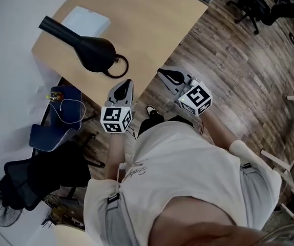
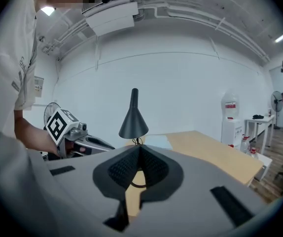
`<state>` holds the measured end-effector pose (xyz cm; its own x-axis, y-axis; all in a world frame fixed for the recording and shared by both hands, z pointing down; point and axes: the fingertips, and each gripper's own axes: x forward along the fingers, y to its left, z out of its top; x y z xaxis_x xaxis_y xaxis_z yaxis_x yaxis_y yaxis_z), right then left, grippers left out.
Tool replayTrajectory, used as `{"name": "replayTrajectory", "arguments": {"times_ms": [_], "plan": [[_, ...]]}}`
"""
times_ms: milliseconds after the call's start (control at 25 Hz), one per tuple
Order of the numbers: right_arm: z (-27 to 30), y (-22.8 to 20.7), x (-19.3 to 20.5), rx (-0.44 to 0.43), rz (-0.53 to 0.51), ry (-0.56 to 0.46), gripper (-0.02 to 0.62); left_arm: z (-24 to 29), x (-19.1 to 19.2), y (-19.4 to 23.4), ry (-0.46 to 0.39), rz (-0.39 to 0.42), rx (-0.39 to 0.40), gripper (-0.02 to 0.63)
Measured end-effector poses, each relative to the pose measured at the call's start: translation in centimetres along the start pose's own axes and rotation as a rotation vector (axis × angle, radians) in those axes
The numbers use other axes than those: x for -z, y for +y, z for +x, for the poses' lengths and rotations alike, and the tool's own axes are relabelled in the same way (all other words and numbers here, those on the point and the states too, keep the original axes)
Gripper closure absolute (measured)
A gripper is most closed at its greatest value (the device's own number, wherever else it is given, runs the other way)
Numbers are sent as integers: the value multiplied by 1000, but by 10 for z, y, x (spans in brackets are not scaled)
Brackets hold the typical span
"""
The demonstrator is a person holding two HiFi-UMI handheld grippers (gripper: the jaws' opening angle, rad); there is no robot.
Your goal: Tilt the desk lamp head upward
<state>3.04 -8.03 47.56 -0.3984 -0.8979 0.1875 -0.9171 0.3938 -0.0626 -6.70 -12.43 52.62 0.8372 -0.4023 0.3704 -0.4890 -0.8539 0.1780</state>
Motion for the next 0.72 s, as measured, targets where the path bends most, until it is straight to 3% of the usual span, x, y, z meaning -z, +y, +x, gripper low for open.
{"name": "replayTrajectory", "arguments": {"times_ms": [360, 720], "plan": [[82, 8, 1, -201, -24, 19, 600, -19, -6, 58, -3, -24, -182, 589], [134, 9, 11, -456, -47, 91, 600, -31, -11, 69, -24, -143, -427, 589]]}}
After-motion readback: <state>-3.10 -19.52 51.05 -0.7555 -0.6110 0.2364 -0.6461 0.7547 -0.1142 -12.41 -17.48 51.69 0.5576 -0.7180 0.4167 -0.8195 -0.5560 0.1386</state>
